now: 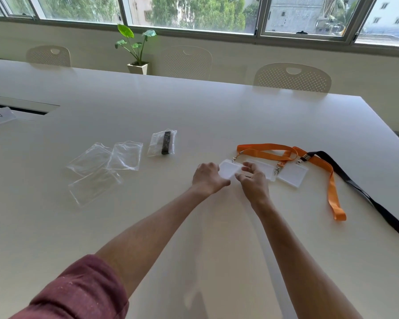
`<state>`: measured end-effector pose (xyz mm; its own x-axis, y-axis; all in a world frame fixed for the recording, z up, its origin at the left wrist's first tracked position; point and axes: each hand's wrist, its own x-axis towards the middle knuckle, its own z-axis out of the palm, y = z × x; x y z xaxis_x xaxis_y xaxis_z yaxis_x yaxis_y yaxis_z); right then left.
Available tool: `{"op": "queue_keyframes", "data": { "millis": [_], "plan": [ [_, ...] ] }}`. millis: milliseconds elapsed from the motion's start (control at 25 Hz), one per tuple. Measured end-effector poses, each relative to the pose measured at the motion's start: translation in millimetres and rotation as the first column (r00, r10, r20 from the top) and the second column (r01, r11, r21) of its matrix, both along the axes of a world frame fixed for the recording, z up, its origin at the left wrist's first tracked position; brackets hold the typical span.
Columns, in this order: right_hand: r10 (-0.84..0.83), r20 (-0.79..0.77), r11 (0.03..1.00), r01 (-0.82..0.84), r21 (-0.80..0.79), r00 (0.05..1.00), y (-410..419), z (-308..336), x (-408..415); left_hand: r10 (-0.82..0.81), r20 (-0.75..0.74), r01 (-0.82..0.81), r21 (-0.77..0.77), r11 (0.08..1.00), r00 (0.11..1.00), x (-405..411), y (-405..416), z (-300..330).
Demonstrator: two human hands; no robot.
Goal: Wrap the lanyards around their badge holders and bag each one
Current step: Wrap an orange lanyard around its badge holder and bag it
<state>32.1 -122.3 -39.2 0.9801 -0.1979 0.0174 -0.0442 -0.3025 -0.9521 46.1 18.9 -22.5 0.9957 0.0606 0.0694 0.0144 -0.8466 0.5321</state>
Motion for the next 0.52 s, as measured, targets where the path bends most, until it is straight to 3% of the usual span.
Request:
{"op": "queue_keyframes", "data": {
  "millis": [120,200,360,520],
  "plan": [
    [-0.031,-0.015,0.998,0.032,0.057,0.999,2.2,0.1,0.2,0.043,-0.120,-0.066,-0.191,0.979,0.992,-2.5,4.9,4.1],
    [-0.032,-0.041,0.993,0.036,0.116,0.999,3.6,1.0,-0.6,0.058,-0.218,-0.143,-0.398,0.906,0.974,-3.3,6.3,7.4],
    [-0.011,-0.097,0.955,0.039,0.293,0.995,2.7,4.1,-4.3,-0.074,-0.452,-0.316,-0.722,0.615,0.889,-13.8,2.6,15.5],
    [-0.014,-0.139,0.899,0.074,0.432,0.990,-6.6,13.5,-7.2,-0.257,-0.481,-0.373,-0.849,0.374,0.838,-20.3,-4.1,23.0]
  ]
}}
